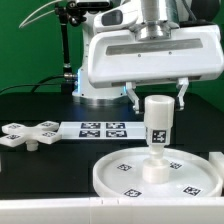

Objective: Assemble round table

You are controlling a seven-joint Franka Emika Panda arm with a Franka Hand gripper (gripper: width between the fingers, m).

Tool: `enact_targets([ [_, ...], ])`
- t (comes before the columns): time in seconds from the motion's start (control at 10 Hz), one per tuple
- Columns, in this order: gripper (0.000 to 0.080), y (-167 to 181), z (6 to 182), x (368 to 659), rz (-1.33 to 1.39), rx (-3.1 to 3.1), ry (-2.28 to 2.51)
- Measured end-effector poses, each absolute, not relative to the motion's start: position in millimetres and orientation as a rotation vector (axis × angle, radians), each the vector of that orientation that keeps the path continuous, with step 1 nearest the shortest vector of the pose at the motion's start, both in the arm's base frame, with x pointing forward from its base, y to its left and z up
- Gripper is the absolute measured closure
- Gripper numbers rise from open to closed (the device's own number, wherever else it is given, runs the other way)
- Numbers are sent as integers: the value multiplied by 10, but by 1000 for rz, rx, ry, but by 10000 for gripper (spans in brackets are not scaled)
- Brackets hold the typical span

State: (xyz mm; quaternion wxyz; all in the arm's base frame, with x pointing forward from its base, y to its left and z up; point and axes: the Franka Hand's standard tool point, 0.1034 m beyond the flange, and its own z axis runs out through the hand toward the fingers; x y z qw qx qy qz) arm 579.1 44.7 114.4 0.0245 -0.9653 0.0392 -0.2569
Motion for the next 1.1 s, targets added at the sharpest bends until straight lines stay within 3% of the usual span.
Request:
enact_targets([
  [1.1,389,493,969,5721,-803,-2993,108],
])
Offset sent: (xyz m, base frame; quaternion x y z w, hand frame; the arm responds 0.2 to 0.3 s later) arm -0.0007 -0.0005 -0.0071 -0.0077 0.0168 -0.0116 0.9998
